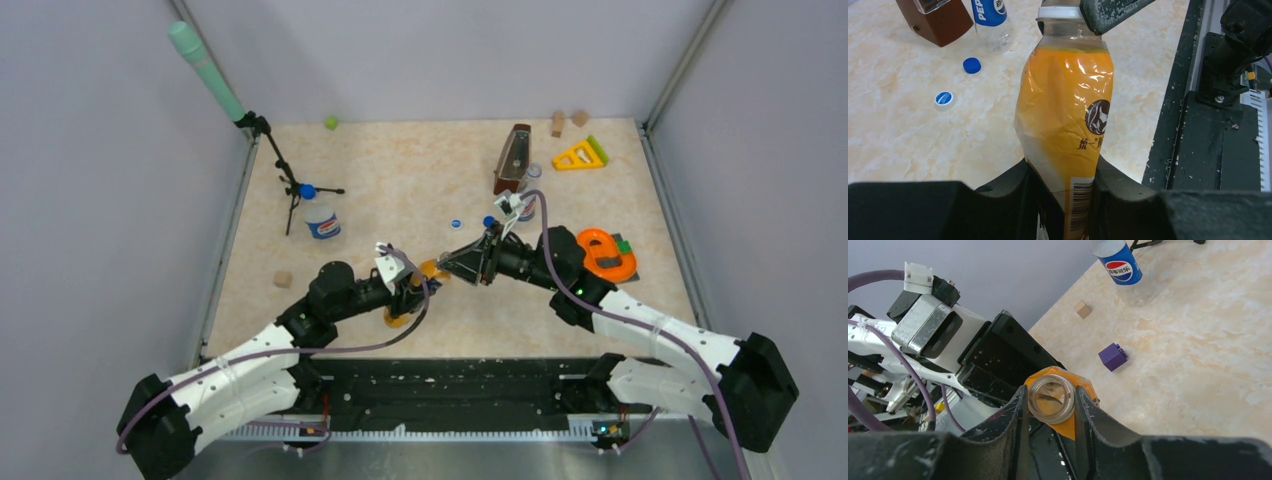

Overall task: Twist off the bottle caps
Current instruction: Place the plastic bottle at the center of the board.

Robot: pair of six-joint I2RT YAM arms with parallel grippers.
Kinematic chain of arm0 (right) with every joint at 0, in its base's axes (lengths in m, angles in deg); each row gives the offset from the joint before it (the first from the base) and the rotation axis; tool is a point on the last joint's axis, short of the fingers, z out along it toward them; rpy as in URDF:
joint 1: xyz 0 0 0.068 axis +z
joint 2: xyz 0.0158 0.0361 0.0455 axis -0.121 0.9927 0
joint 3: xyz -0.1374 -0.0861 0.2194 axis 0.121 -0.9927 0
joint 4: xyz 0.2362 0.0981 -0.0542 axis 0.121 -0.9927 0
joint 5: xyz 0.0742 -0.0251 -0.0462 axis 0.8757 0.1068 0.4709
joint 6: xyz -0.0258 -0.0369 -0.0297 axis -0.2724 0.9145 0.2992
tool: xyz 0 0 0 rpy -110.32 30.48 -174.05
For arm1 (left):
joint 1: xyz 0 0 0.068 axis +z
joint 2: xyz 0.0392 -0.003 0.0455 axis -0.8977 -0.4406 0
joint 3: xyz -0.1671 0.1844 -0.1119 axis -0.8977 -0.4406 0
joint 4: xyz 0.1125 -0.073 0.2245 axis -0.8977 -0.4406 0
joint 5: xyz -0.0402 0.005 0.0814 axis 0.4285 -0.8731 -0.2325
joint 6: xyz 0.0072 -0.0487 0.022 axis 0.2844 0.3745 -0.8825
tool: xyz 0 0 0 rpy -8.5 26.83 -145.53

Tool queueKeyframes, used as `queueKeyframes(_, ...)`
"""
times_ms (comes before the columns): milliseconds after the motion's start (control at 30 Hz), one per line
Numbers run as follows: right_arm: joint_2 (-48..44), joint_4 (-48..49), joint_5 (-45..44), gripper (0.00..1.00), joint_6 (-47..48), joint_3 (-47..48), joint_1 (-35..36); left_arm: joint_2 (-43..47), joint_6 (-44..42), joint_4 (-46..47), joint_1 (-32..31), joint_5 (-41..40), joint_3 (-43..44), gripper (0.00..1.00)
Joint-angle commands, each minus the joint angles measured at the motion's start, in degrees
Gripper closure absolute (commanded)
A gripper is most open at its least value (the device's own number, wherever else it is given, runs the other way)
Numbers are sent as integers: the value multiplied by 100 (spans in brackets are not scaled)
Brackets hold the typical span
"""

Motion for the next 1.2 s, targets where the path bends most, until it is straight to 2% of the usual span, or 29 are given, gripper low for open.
queueKeyframes(0, 22, 115, 35, 98, 78, 254, 54, 5, 38, 358, -5, 85, 228, 77)
queueKeyframes(33, 17, 46, 28, 100, 117, 271, 59, 18, 57, 365, -5, 38, 218, 71)
queueKeyframes(200, -33, -212, -207, 100, 273, 300, 58, 74, 94, 505, -5, -200, 130, 13)
queueKeyframes(233, -53, -303, -290, 100, 309, 320, 59, 82, 98, 511, -5, -289, 120, 10)
queueKeyframes(400, -231, -1022, -1122, 100, 529, 405, 59, 225, 293, 395, -5, -959, 56, 7)
queueKeyframes(633, -912, -2370, -2620, 100, 856, 608, 58, 948, 491, 648, 1, -2608, -406, 5)
queueKeyframes(733, -1172, -2797, -3201, 100, 1110, 829, 56, 1261, 662, 872, -1, -3155, -638, 2)
queueKeyframes(967, -956, -4164, -5069, 100, 1549, 1828, 57, 1519, 547, 593, -1, -3300, -636, 1)
queueKeyframes(1167, -564, -4665, -6247, 100, 1695, 2084, 56, 1486, 496, 568, 4, -3230, -666, 1)
